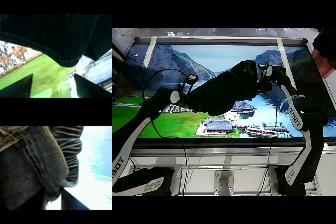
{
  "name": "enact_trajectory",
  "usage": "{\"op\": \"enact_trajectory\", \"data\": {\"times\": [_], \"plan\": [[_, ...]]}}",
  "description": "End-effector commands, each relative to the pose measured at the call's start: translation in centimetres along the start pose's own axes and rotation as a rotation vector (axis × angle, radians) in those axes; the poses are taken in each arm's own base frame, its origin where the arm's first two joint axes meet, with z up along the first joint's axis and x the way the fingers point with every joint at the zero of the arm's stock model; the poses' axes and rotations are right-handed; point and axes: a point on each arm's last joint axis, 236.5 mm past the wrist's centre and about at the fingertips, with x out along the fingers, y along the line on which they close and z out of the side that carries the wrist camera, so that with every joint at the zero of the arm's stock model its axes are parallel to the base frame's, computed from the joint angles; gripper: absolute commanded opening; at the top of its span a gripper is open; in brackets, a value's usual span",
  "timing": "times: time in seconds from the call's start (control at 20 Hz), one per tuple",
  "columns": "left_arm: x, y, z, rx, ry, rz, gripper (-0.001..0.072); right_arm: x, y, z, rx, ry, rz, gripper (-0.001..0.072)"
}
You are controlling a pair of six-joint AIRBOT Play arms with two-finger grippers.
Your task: Fold the clothes and pants, and hang the long-sleeved shirts on hangers.
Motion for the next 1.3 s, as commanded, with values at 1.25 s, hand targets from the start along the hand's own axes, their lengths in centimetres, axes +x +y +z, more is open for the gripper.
{"op": "enact_trajectory", "data": {"times": [1.25], "plan": [[-14.2, -7.2, 0.1, 0.740, -0.231, -0.008, 0.0376, -47.0, -15.7, -11.7, 0.127, -0.607, -0.491, 0.0022]]}}
